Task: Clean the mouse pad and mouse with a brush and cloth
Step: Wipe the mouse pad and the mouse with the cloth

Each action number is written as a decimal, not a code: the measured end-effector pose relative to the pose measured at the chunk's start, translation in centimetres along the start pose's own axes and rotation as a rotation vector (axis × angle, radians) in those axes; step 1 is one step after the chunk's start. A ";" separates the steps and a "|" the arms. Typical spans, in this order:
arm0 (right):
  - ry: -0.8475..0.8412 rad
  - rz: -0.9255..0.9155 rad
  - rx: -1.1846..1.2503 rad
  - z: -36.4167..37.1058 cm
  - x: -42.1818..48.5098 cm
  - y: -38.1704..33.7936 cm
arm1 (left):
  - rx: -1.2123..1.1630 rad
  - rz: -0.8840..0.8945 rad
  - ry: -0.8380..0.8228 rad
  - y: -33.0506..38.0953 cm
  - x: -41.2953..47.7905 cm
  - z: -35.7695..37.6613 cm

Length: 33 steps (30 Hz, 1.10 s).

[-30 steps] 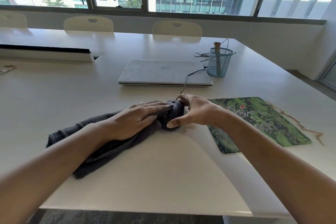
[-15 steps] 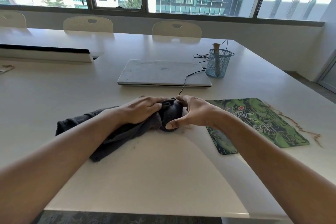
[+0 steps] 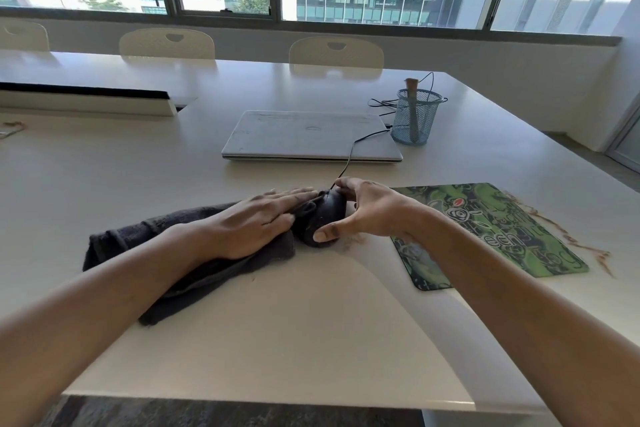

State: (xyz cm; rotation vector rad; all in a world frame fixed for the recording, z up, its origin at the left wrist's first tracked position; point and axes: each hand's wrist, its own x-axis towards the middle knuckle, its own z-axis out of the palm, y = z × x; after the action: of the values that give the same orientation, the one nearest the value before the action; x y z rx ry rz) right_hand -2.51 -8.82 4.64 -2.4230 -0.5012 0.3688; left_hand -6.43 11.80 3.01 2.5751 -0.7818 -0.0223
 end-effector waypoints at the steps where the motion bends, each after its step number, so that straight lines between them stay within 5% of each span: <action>1: -0.002 -0.001 -0.002 0.0 0.0 0.0 | 0.005 0.014 -0.014 -0.1 -0.7 0.1; 16: -0.008 -0.010 0.015 -0.1 -0.3 -0.4 | -0.102 -0.124 -0.023 -0.3 3.2 -0.2; 33: -0.019 -0.028 -0.019 -0.1 -0.7 -0.6 | 0.264 0.118 -0.128 0.9 -3.8 0.6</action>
State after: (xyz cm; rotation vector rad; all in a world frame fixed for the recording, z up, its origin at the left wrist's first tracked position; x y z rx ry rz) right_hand -3.23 -8.75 5.13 -2.4305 -0.5495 0.3774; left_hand -10.17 12.87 2.47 2.7903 -1.0461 -0.0508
